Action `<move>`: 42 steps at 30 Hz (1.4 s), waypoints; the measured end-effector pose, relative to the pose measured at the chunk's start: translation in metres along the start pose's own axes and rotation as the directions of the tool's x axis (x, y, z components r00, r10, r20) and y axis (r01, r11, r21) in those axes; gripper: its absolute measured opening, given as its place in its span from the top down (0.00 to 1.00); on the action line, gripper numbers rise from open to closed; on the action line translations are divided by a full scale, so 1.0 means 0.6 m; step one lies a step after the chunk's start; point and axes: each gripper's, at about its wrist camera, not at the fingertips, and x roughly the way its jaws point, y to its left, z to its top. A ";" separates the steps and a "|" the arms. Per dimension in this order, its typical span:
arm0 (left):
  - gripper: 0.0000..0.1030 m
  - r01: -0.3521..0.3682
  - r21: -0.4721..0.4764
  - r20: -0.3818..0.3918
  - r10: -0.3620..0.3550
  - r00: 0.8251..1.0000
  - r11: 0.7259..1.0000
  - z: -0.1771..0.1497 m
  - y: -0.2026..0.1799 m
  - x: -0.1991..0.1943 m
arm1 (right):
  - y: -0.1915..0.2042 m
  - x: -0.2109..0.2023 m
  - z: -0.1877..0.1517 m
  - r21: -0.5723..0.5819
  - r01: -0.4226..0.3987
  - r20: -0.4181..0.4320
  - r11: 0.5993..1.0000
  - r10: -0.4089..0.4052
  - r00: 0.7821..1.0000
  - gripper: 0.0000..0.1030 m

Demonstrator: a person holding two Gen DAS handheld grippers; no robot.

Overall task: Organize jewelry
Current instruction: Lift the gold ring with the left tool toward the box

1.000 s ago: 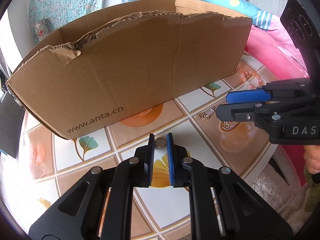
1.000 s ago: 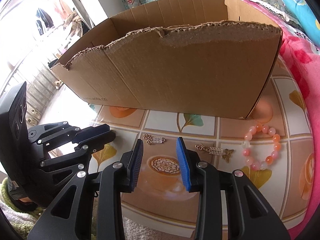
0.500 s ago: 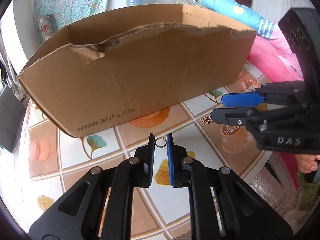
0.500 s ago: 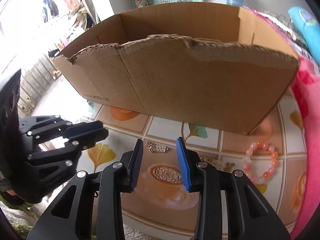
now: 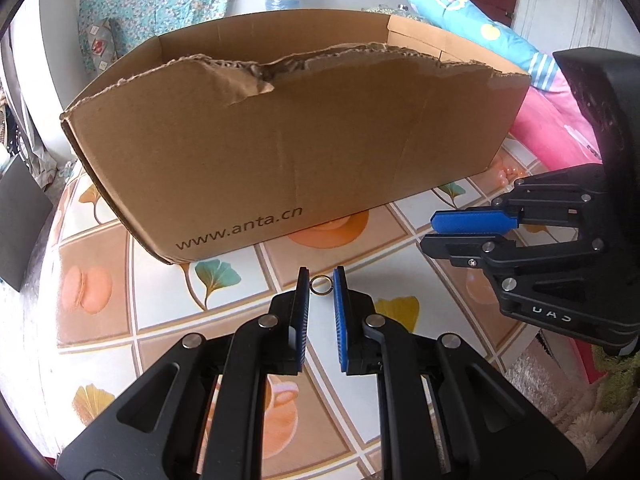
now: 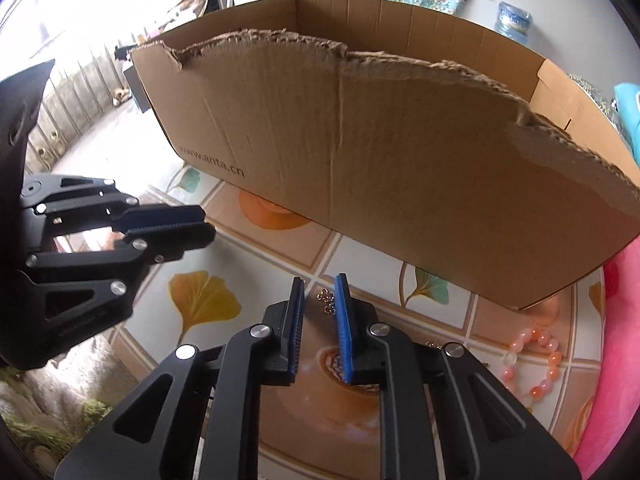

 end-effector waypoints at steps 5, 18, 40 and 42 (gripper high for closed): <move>0.89 0.002 -0.008 0.010 -0.002 1.000 1.000 -0.003 0.004 -0.001 | -0.001 0.005 0.006 -0.002 -0.025 -0.032 1.000 0.025 0.999 0.94; 0.89 0.005 -0.026 0.037 -0.004 0.999 1.000 -0.013 0.011 -0.019 | -0.077 -0.034 0.021 0.264 -0.188 0.049 0.946 0.182 0.982 0.98; 0.89 0.010 -0.047 0.083 -0.006 0.997 0.999 -0.029 0.019 -0.048 | -0.026 0.012 0.024 0.026 -0.058 -0.122 0.998 0.061 0.991 0.92; 0.89 0.012 -0.051 0.086 -0.007 0.996 0.999 -0.028 0.023 -0.049 | -0.034 0.012 0.025 0.058 -0.085 -0.132 0.995 0.092 0.987 0.97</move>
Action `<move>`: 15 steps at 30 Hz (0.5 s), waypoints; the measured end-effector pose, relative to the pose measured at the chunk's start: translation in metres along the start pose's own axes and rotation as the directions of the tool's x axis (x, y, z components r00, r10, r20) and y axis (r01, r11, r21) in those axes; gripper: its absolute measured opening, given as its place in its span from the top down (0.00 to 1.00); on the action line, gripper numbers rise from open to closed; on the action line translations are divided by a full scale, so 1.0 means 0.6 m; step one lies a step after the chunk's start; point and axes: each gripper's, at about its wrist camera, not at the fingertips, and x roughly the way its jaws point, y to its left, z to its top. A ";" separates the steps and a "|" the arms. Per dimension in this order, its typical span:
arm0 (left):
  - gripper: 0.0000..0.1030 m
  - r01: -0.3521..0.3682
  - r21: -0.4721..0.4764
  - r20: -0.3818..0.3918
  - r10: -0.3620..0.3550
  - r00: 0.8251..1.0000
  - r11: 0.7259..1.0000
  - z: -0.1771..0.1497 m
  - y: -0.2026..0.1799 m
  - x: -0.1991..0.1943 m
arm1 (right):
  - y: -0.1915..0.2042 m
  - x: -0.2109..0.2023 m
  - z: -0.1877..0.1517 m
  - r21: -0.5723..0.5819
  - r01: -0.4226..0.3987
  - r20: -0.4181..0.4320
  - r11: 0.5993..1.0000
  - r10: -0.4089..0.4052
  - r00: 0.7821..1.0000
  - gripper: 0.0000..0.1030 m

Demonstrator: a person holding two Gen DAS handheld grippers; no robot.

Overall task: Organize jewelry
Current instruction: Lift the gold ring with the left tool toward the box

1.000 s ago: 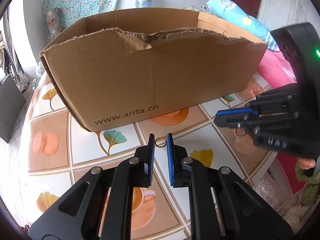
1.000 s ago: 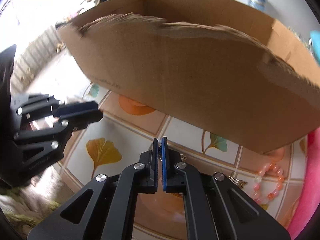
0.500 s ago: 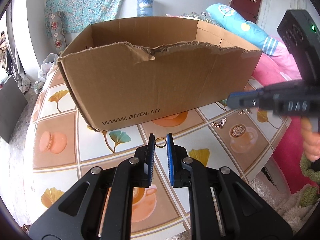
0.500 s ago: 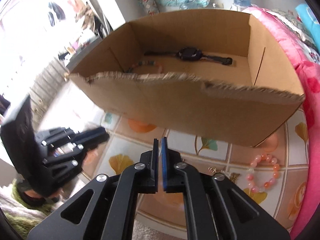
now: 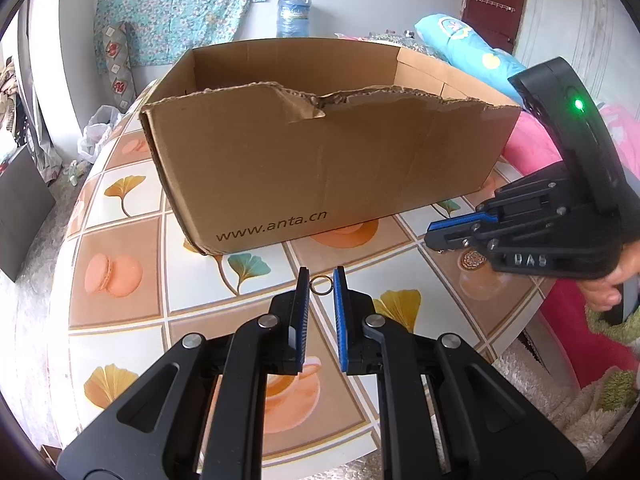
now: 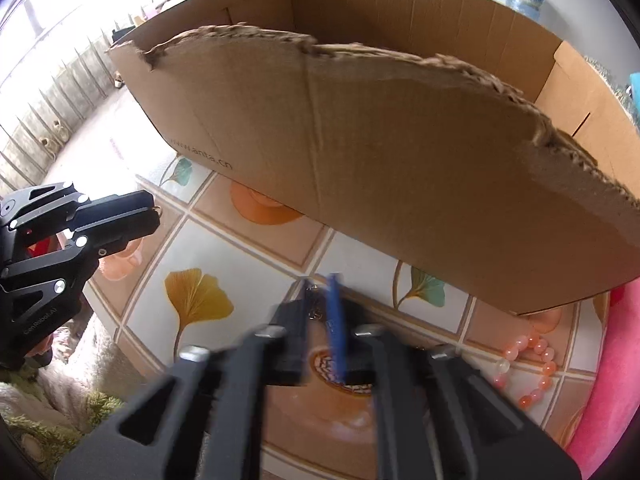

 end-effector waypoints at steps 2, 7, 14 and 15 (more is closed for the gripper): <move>0.89 0.000 -0.005 0.005 0.000 1.000 1.000 0.001 0.003 0.000 | -0.012 -0.002 0.001 0.041 -0.023 0.005 0.999 0.023 1.000 0.98; 0.89 -0.002 -0.012 0.017 0.002 1.000 1.000 0.001 0.003 -0.006 | -0.047 -0.031 0.001 0.173 -0.140 0.075 0.975 0.129 0.989 0.99; 0.89 -0.005 -0.006 0.037 0.005 0.999 1.000 -0.002 -0.004 -0.017 | -0.048 -0.078 -0.013 0.215 -0.185 0.153 0.959 0.154 0.976 0.99; 0.89 -0.006 -0.007 0.040 0.006 0.999 1.000 -0.002 -0.005 -0.020 | -0.053 -0.080 -0.010 0.215 -0.191 0.163 0.958 0.157 0.974 0.99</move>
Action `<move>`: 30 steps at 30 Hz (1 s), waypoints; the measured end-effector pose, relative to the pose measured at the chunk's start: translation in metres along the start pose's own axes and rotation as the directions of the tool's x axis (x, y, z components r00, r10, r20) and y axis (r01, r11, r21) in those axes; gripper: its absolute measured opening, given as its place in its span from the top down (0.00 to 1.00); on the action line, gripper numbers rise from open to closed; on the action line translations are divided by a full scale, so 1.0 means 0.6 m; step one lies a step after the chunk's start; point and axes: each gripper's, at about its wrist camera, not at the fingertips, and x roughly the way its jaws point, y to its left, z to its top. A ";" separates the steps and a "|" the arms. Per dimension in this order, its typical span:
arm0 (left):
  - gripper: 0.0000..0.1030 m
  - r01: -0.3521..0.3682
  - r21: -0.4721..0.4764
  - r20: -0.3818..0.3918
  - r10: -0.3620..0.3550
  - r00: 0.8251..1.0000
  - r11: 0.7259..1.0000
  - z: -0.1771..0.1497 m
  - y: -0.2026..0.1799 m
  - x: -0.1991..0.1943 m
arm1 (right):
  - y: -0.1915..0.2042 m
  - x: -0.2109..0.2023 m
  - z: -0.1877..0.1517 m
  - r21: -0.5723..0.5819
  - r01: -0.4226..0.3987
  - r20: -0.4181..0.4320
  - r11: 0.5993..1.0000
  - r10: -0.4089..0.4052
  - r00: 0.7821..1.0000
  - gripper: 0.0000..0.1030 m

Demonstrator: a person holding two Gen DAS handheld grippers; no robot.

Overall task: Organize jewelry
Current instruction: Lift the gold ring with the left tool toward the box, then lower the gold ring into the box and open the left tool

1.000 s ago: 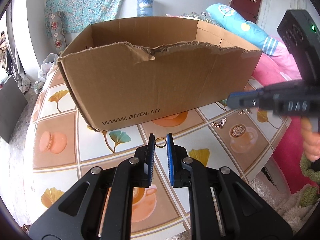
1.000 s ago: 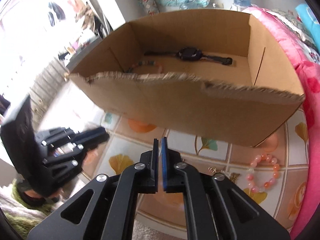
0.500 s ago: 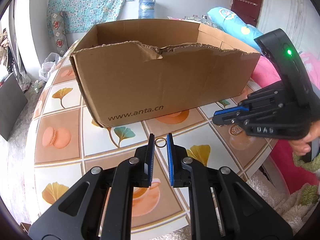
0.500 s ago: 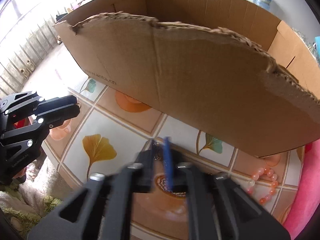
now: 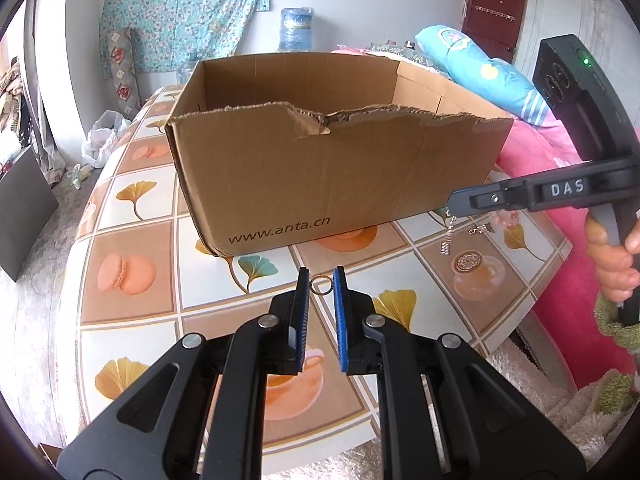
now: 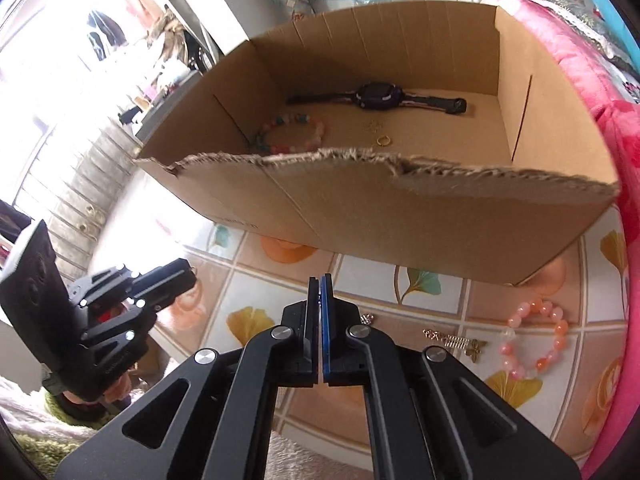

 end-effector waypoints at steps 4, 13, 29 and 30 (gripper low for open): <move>0.89 -0.005 0.006 0.018 0.005 1.000 1.000 0.001 -0.006 -0.013 | 0.007 -0.031 0.004 0.001 -0.016 0.045 1.000 0.016 0.999 0.99; 0.89 0.045 0.064 0.117 -0.053 0.992 0.997 0.055 -0.021 -0.079 | 0.052 -0.112 0.041 -0.049 -0.051 0.178 0.998 0.059 0.982 0.99; 0.89 0.248 -0.037 -0.093 -0.250 0.964 0.968 0.246 0.003 0.083 | -0.022 -0.045 0.208 -0.077 0.029 0.079 0.997 -0.022 0.997 0.99; 0.89 0.253 -0.053 -0.121 -0.258 0.958 0.966 0.249 0.005 0.102 | -0.028 -0.035 0.214 -0.073 0.036 0.064 0.997 -0.031 0.997 0.99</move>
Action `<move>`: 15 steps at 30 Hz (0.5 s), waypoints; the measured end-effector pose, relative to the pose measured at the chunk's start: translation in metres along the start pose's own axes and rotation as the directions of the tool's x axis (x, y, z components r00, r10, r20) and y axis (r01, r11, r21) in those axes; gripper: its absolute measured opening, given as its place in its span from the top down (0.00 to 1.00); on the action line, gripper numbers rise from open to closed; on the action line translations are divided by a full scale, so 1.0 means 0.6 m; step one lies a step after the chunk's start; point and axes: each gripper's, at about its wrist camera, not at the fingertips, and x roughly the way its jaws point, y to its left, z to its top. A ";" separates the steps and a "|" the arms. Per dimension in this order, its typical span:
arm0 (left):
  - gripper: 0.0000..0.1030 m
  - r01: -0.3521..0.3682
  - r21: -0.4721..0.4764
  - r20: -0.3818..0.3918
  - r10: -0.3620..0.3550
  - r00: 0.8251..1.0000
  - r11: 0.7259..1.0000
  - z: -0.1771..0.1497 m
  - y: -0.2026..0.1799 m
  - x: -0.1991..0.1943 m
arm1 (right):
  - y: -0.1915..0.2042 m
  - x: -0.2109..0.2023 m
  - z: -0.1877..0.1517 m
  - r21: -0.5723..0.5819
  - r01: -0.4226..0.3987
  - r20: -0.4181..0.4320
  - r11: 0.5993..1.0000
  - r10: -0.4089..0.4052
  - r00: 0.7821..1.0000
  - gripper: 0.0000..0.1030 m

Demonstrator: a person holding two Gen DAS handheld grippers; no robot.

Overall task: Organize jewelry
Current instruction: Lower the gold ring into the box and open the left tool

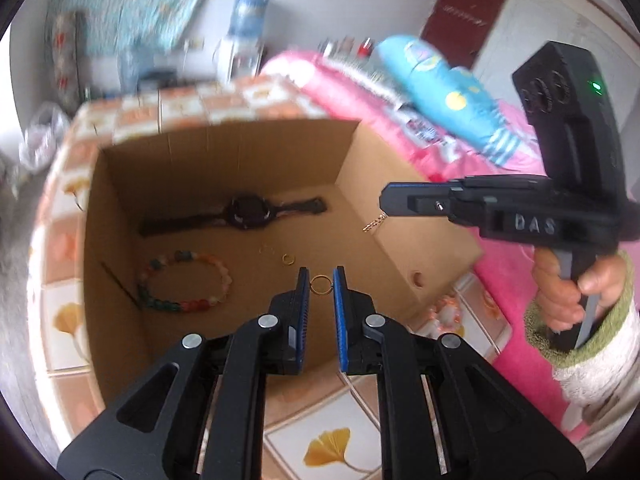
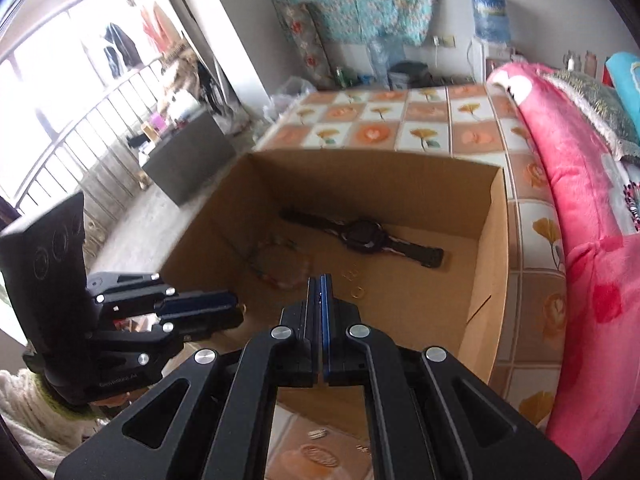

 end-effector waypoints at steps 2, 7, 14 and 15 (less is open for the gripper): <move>0.89 -0.003 -0.026 -0.050 0.001 0.999 1.000 0.007 0.013 0.028 | -0.013 0.024 0.009 -0.003 0.014 -0.036 1.000 -0.014 0.999 0.99; 0.89 -0.032 -0.039 -0.121 0.027 0.992 0.999 0.017 0.025 0.070 | -0.047 0.066 0.023 0.009 0.039 -0.072 0.999 -0.038 0.997 0.99; 0.78 -0.035 -0.092 -0.153 0.020 0.988 0.995 0.020 0.042 0.086 | -0.073 0.066 0.029 0.045 -0.016 -0.046 0.999 0.018 0.999 0.91; 0.77 -0.035 -0.094 -0.152 0.021 0.988 0.995 0.021 0.043 0.087 | -0.075 0.062 0.030 0.050 -0.020 -0.035 0.999 0.021 0.999 0.90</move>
